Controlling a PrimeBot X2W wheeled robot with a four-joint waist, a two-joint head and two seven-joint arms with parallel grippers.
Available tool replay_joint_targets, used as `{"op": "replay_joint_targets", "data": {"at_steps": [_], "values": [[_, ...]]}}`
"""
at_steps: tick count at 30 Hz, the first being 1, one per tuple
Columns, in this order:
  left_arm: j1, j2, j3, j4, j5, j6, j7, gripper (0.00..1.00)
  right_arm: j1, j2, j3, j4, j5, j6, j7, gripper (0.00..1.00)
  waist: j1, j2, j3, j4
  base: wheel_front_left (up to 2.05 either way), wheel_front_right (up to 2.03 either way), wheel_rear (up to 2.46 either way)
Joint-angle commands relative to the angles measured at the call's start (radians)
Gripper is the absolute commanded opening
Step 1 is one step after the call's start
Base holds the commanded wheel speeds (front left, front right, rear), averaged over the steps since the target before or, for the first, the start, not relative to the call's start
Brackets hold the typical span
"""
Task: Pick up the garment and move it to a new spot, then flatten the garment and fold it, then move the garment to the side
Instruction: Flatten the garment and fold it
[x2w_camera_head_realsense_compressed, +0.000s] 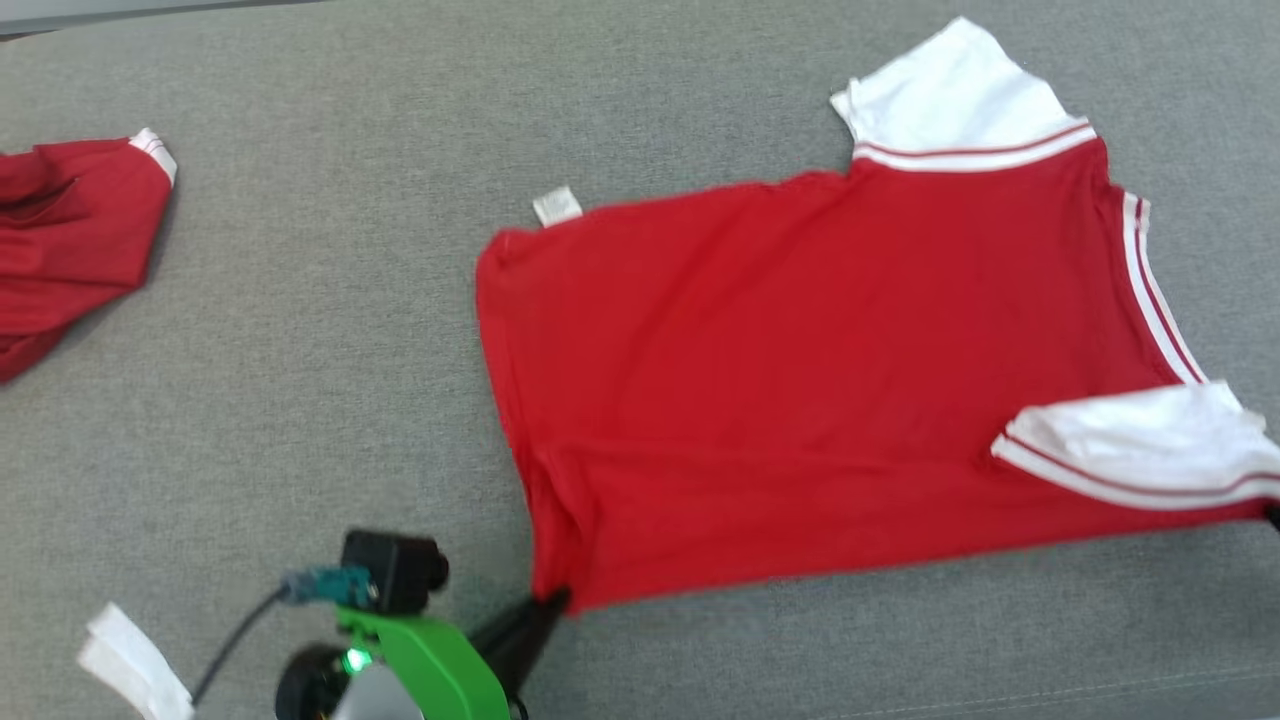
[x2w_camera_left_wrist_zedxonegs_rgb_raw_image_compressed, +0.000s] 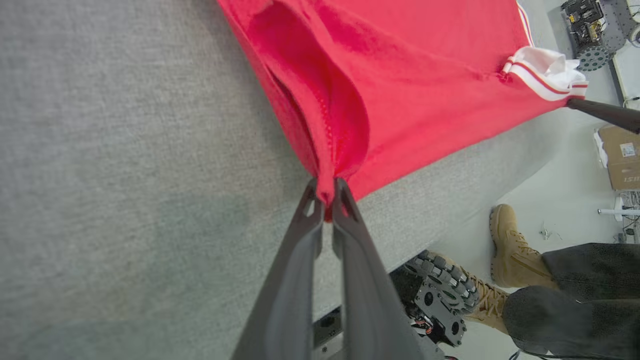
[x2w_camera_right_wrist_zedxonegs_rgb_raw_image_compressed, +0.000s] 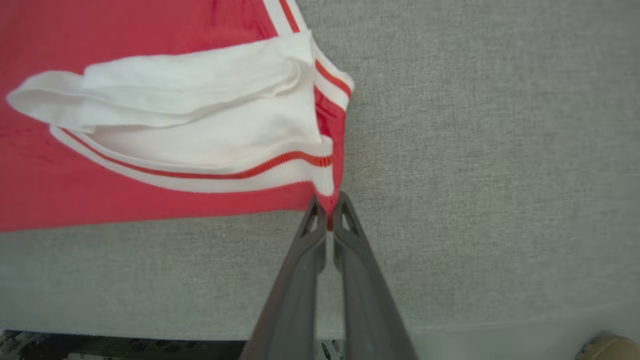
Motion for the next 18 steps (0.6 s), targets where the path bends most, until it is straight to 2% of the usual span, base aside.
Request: {"op": "replay_joint_targets", "data": {"at_steps": [1,2,3,4,5,7,9,13,16,18], "values": [[0.037,-0.007,-0.007,-0.009,-0.013,0.007,-0.009,0.00,0.031,-0.007,-0.010,-0.008,0.011,-0.002,0.004,0.00,0.0000,0.0000,0.002,0.007,0.00,0.00,0.00],[0.049,-0.008,-0.011,-0.013,-0.010,0.009,-0.018,0.00,0.043,-0.008,-0.011,-0.014,0.014,-0.002,0.005,0.00,0.0000,0.0000,0.004,0.009,0.00,0.00,0.00],[0.061,-0.015,-0.008,-0.011,0.000,0.016,-0.035,0.26,0.057,-0.008,-0.009,-0.018,0.014,-0.002,0.006,0.06,0.0000,0.0000,0.007,0.012,0.00,0.00,0.00],[0.068,-0.022,-0.005,-0.010,0.005,0.021,-0.050,0.89,0.069,-0.007,-0.008,-0.022,0.011,-0.002,0.007,0.38,0.0000,0.0000,0.008,0.015,0.00,0.00,0.00],[0.074,-0.029,-0.004,-0.005,0.010,0.028,-0.062,1.00,0.079,-0.010,-0.009,-0.028,0.000,-0.002,0.006,1.00,0.0000,0.0000,0.010,0.018,0.00,0.00,0.00],[0.070,-0.027,0.010,-0.011,0.017,0.035,-0.081,1.00,0.080,-0.023,-0.035,-0.037,-0.024,-0.002,-0.008,1.00,0.0000,0.0000,0.018,0.023,0.00,0.00,0.00],[0.051,0.001,0.031,-0.016,0.038,0.045,-0.086,1.00,0.062,-0.036,-0.055,-0.056,-0.036,-0.002,-0.004,1.00,0.0000,0.0000,0.029,0.028,0.00,0.00,0.00],[-0.044,0.051,0.080,-0.027,0.096,0.059,-0.083,1.00,-0.057,-0.088,-0.096,-0.116,-0.022,-0.002,-0.004,1.00,0.0000,0.0000,0.084,0.038,0.00,0.00,0.00],[-0.190,0.024,0.091,0.009,0.125,0.052,-0.073,1.00,-0.210,-0.123,-0.079,-0.138,-0.075,-0.002,0.010,1.00,0.0000,0.0000,0.149,0.066,0.00,0.00,0.00],[-0.305,-0.004,0.082,0.059,0.140,0.042,-0.058,1.00,-0.339,-0.123,-0.043,-0.131,-0.109,-0.002,0.032,1.00,0.0000,0.0000,0.198,0.086,0.00,0.00,0.00]]}}
